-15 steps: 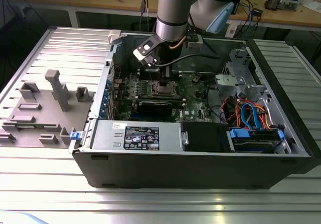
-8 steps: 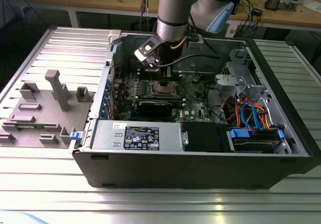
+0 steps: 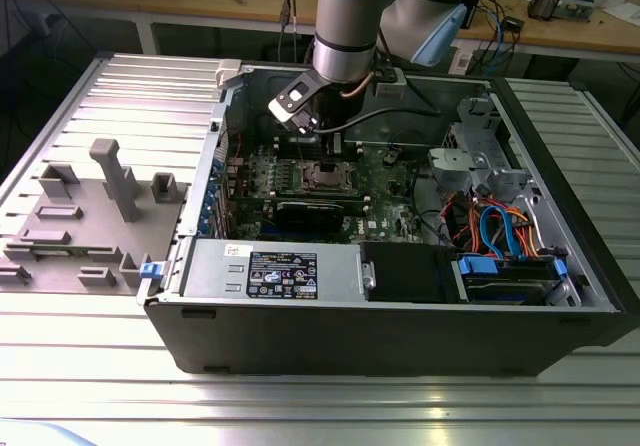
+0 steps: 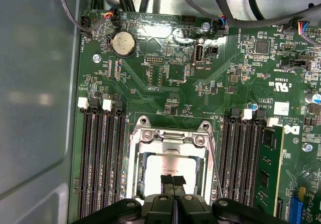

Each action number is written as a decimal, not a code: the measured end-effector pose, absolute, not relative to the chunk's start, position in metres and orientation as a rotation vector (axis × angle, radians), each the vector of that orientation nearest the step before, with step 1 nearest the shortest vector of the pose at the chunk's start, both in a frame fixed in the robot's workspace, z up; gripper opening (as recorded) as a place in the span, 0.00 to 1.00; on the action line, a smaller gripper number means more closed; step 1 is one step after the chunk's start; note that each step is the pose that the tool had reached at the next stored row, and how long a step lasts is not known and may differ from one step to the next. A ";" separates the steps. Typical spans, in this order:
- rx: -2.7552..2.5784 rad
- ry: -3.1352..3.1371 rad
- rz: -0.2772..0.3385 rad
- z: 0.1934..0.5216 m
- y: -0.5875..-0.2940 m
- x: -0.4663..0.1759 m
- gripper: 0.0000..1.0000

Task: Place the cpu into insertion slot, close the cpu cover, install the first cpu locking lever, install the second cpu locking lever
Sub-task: 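Install the first cpu locking lever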

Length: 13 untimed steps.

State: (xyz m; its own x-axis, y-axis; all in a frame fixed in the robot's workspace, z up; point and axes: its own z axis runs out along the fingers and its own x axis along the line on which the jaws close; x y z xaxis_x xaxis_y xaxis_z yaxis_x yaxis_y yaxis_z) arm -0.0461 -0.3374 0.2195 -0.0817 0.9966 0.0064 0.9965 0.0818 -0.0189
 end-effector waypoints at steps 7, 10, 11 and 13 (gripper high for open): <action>-2.116 -2.298 0.015 0.221 -0.337 -0.046 0.11; -2.116 -2.298 0.015 0.226 -0.337 -0.046 0.11; -2.116 -2.298 0.015 0.228 -0.337 -0.046 0.11; -2.116 -2.298 0.015 0.230 -0.337 -0.046 0.11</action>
